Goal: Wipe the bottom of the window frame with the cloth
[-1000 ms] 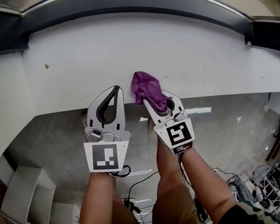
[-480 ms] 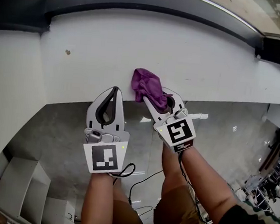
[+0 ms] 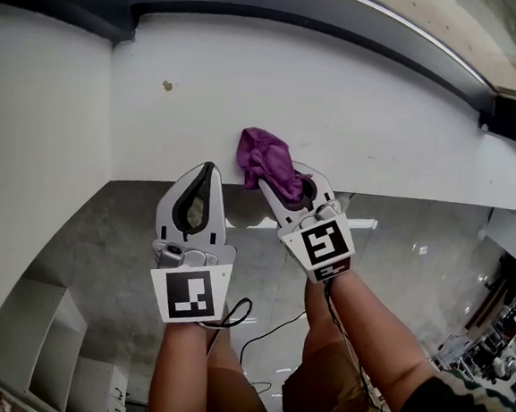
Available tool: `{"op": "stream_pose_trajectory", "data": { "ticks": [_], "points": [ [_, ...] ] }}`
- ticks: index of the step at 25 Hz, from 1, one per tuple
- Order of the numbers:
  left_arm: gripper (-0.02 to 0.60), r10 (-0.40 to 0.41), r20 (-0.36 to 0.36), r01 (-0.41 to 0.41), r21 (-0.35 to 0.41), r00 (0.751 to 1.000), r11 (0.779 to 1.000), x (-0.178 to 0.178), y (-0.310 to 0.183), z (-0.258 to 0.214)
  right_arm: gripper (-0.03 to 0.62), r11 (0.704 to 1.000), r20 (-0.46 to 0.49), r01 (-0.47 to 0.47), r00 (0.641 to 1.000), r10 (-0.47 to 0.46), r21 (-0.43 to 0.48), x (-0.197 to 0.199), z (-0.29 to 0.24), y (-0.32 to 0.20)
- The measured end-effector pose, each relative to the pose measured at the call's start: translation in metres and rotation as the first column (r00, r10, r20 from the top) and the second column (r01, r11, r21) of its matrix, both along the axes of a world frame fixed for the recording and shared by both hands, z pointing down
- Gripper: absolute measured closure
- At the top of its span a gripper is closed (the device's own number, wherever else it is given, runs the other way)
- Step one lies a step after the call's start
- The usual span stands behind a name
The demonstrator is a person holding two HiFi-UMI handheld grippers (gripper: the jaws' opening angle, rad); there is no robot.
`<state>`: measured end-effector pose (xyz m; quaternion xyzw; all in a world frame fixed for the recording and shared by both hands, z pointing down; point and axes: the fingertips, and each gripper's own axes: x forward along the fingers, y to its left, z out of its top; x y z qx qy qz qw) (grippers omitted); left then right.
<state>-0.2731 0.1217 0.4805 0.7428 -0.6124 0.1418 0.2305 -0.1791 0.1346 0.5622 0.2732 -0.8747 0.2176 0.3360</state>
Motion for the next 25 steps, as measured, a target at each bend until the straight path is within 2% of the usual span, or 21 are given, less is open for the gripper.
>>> {"op": "stream_pose_trajectory", "data": {
  "ticks": [8, 25],
  "points": [
    [0.578, -0.068, 0.011, 0.068, -0.031, 0.998, 0.997, -0.048, 0.027, 0.000, 0.442, 0.997, 0.023, 0.075, 0.997, -0.075, -0.006, -0.058, 0.000, 0.011],
    [0.578, -0.173, 0.068, 0.173, 0.009, 0.983, 0.985, -0.112, 0.046, -0.014, 0.442, 0.980, 0.037, 0.201, 0.979, -0.201, 0.005, -0.138, -0.002, 0.019]
  ]
}}
